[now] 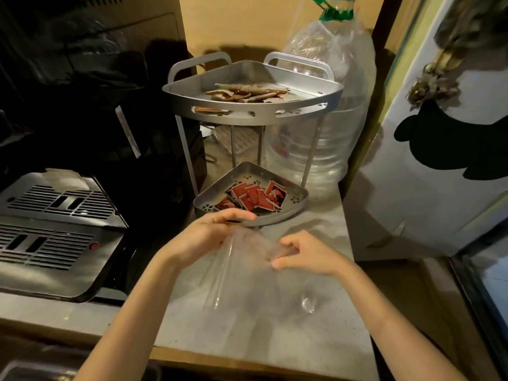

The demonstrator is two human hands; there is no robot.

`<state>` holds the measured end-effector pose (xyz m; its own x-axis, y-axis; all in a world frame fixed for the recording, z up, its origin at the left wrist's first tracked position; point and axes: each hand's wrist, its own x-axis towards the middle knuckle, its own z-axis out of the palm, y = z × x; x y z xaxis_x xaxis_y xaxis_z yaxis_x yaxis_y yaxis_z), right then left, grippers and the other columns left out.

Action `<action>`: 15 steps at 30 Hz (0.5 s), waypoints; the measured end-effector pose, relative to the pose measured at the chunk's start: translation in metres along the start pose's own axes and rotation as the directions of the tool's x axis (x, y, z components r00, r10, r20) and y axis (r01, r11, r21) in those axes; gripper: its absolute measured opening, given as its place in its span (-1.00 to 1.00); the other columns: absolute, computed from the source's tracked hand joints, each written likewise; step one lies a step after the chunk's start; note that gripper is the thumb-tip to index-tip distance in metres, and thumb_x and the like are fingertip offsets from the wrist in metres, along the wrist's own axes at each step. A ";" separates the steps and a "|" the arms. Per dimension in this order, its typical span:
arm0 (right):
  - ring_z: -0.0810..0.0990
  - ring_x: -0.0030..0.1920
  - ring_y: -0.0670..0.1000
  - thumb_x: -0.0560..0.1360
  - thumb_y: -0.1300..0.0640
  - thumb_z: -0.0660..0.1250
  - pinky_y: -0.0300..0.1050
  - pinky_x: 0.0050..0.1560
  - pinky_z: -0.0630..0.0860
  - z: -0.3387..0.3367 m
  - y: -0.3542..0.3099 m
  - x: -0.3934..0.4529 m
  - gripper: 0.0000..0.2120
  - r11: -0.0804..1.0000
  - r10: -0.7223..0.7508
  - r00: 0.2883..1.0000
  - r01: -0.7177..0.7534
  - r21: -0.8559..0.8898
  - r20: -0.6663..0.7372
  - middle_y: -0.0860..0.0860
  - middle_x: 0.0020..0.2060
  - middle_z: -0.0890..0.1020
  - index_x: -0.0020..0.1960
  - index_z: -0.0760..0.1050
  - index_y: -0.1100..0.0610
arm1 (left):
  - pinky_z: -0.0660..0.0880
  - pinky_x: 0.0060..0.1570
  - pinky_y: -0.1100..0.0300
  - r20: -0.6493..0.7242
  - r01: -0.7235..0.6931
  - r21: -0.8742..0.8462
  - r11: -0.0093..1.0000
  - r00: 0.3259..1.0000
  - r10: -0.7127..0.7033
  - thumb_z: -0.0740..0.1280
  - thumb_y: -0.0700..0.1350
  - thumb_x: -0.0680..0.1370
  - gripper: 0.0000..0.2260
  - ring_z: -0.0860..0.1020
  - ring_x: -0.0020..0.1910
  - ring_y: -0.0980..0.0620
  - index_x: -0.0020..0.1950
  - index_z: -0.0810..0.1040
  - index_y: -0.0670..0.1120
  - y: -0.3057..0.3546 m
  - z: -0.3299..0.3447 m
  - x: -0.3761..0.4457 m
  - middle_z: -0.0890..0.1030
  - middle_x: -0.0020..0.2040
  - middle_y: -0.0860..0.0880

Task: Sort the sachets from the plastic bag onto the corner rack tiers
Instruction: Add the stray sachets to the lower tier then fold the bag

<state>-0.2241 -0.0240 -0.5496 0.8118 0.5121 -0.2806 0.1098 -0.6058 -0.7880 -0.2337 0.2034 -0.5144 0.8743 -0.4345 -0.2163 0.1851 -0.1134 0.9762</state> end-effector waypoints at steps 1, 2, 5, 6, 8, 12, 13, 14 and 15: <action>0.42 -0.44 -0.25 0.36 0.07 0.45 -0.27 -0.30 0.34 -0.001 0.000 0.000 -0.76 1.000 -0.008 0.999 0.009 0.011 -0.044 -0.16 -0.50 0.47 -0.38 0.46 0.11 | 0.54 -0.01 0.21 -0.020 0.026 -0.062 0.998 0.999 -0.027 0.13 -0.23 0.56 -0.73 0.61 0.06 -0.03 0.11 0.57 -0.06 0.002 0.002 -0.001 0.67 0.05 -0.07; 0.40 -0.48 -0.19 0.35 0.07 0.46 -0.19 -0.33 0.33 0.001 0.002 0.000 -0.73 0.999 -0.015 0.996 0.018 0.031 -0.093 -0.12 -0.53 0.44 -0.42 0.45 0.12 | 0.53 0.01 0.19 -0.036 0.042 -0.075 0.996 0.998 -0.045 0.12 -0.10 0.57 -0.74 0.61 0.07 -0.02 0.13 0.57 -0.01 0.003 0.005 -0.003 0.67 0.06 -0.04; 0.59 -0.36 0.07 0.34 0.02 0.46 0.03 -0.25 0.47 0.007 0.002 -0.001 -0.84 0.997 -0.011 0.963 0.033 0.075 -0.269 0.07 -0.41 0.65 -0.30 0.62 0.10 | 0.45 0.10 0.25 -0.142 0.002 0.085 0.996 0.990 0.010 0.21 0.12 0.52 -0.77 0.58 0.07 0.21 0.05 0.61 0.15 0.003 0.023 -0.013 0.65 0.05 0.16; 0.62 -0.30 0.10 0.34 0.02 0.47 0.03 -0.18 0.52 0.010 0.001 0.001 -0.84 0.992 0.009 0.947 0.031 0.119 -0.323 0.12 -0.33 0.68 -0.24 0.65 0.12 | 0.41 0.12 0.29 -0.186 -0.037 0.138 0.990 0.981 0.062 0.24 0.11 0.50 -0.79 0.54 0.09 0.28 0.06 0.59 0.19 0.003 0.033 -0.018 0.63 0.06 0.21; 0.63 -0.27 -0.06 0.35 0.11 0.47 -0.10 -0.13 0.56 0.017 -0.004 0.003 -0.98 0.962 0.058 0.913 0.057 0.268 -0.403 0.02 -0.29 0.69 -0.22 0.64 0.03 | 0.36 0.14 0.38 -0.228 -0.098 0.242 0.965 0.961 0.154 0.32 0.13 0.44 -0.71 0.45 0.17 0.37 0.17 0.51 0.25 -0.003 0.052 -0.032 0.55 0.14 0.30; 0.63 -0.22 -0.19 0.38 0.32 0.39 -0.39 -0.22 0.52 0.044 -0.022 0.005 -0.82 0.864 0.163 0.876 0.096 0.495 -0.454 -0.09 -0.23 0.67 -0.17 0.63 0.05 | 0.16 0.15 0.63 -0.324 -0.106 0.453 0.885 0.906 0.274 0.44 0.16 0.33 -0.43 0.26 0.27 0.48 0.23 0.24 0.41 -0.027 0.082 -0.060 0.33 0.20 0.53; 0.63 -0.19 -0.16 0.40 0.33 0.37 -0.37 -0.20 0.53 0.054 -0.027 0.005 -0.83 0.852 0.177 0.884 0.083 0.516 -0.434 -0.07 -0.21 0.67 -0.13 0.63 0.09 | 0.14 0.16 0.63 -0.363 -0.091 0.481 0.872 0.885 0.292 0.45 0.15 0.33 -0.39 0.24 0.28 0.48 0.23 0.19 0.43 -0.034 0.086 -0.066 0.29 0.20 0.56; 0.62 -0.15 -0.14 0.41 0.32 0.35 -0.33 -0.16 0.54 0.064 -0.033 0.004 -0.83 0.842 0.195 0.892 0.062 0.535 -0.409 -0.05 -0.19 0.67 -0.10 0.62 0.10 | 0.13 0.19 0.62 -0.403 -0.070 0.501 0.863 0.863 0.304 0.45 0.15 0.33 -0.36 0.22 0.28 0.48 0.24 0.13 0.44 -0.041 0.087 -0.072 0.25 0.22 0.55; 0.62 -0.12 -0.11 0.43 0.31 0.34 -0.26 -0.11 0.56 0.075 -0.039 0.004 -0.82 0.835 0.208 0.900 0.040 0.548 -0.384 -0.05 -0.18 0.66 -0.10 0.61 0.07 | 0.13 0.23 0.58 -0.437 -0.046 0.517 0.855 0.844 0.310 0.44 0.16 0.33 -0.33 0.21 0.29 0.47 0.25 0.08 0.46 -0.049 0.088 -0.079 0.21 0.24 0.53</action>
<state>-0.2685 0.0474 -0.5615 0.9733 0.1008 -0.2064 -0.1900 -0.1516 -0.9700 -0.3513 0.1642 -0.5472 0.9917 -0.0114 0.1278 -0.1138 -0.5394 0.8343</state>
